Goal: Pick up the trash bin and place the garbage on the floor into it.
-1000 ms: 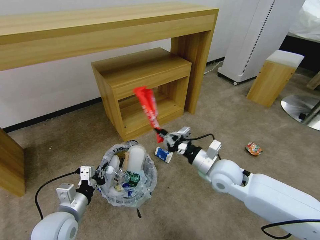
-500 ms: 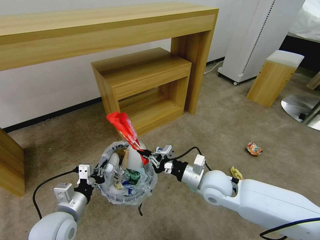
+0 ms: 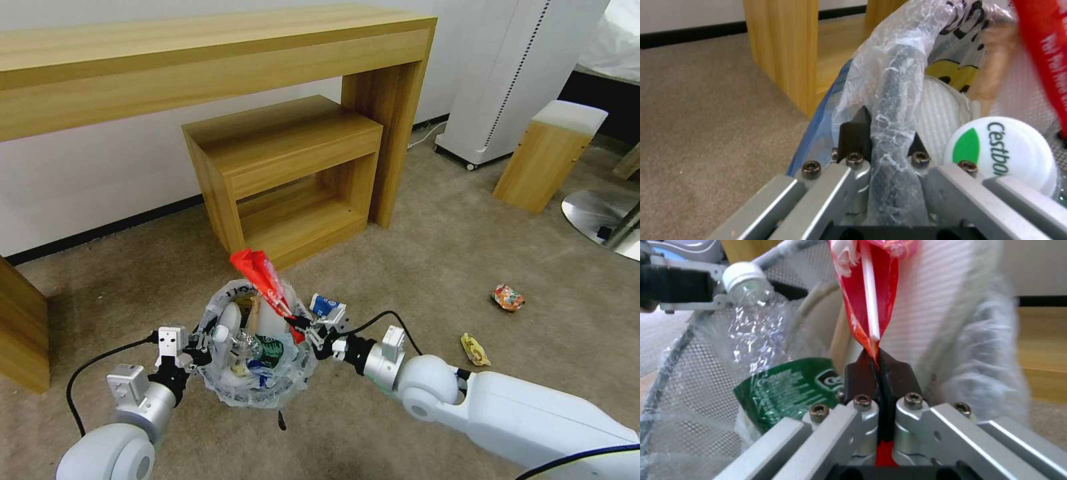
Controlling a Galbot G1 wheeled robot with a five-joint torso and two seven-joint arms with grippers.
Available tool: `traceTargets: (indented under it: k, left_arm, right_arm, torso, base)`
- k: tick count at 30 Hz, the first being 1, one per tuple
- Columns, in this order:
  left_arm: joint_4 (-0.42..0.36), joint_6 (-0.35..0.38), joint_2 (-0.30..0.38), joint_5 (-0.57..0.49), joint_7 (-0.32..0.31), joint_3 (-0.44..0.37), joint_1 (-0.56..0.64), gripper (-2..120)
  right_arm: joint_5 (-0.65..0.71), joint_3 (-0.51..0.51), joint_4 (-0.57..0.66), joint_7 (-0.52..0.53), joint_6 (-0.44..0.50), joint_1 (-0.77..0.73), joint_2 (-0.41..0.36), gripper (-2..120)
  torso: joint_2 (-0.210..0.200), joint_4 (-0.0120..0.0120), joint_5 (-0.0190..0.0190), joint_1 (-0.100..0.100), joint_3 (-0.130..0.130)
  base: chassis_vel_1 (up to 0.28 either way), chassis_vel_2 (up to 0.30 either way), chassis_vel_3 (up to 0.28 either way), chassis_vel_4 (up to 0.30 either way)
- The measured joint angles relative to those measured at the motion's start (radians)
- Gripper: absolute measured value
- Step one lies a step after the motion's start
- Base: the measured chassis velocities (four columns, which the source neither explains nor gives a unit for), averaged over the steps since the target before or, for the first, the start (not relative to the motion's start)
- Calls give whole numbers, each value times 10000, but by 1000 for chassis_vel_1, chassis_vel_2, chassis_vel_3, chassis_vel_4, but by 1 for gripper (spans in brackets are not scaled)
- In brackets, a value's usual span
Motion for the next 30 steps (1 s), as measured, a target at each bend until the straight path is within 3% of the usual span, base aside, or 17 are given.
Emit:
traceTargets:
  k: [11,13,19,21,26,27,28,30]
  left_arm:
    - [-79,5,102,-45,1,-73,18,3]
    - [21,6,106,-52,0,-71,-14,3]
    - [162,6,100,-54,1,-63,-61,3]
    - [232,5,112,-55,-2,-63,-73,3]
    - [251,5,141,-55,-5,-80,-67,3]
    - [250,32,162,-57,-14,-83,-5,3]
    - [250,32,162,-57,-14,-83,-5,3]
    - [247,127,214,-89,-37,-71,65,3]
  right_arm:
    - [-232,-291,-268,143,7,14,169,0]
    - [-228,-278,-175,147,-3,-4,87,10]
    - [-191,-206,-5,147,-25,-37,-14,26]
    - [-183,-145,127,148,-35,-68,-114,39]
    - [-184,-29,216,154,-44,-126,-171,52]
    - [-187,119,233,179,-45,-226,-167,67]
    - [-187,119,233,179,-45,-226,-167,67]
    - [-186,278,236,214,-45,-312,-127,78]
  torso:
    - [0,1,-1,0,0]
    - [0,0,-1,0,0]
    - [0,0,-1,0,1]
    - [0,0,-1,0,0]
    - [0,0,-1,0,0]
    - [0,0,-1,0,0]
    - [0,0,-1,0,0]
    - [0,0,-1,0,0]
  base:
    - [0,0,0,0]
    - [0,0,0,0]
    - [0,0,0,0]
    - [0,0,0,0]
    - [0,0,0,0]
    - [0,0,0,0]
    - [0,0,0,0]
    - [0,0,0,0]
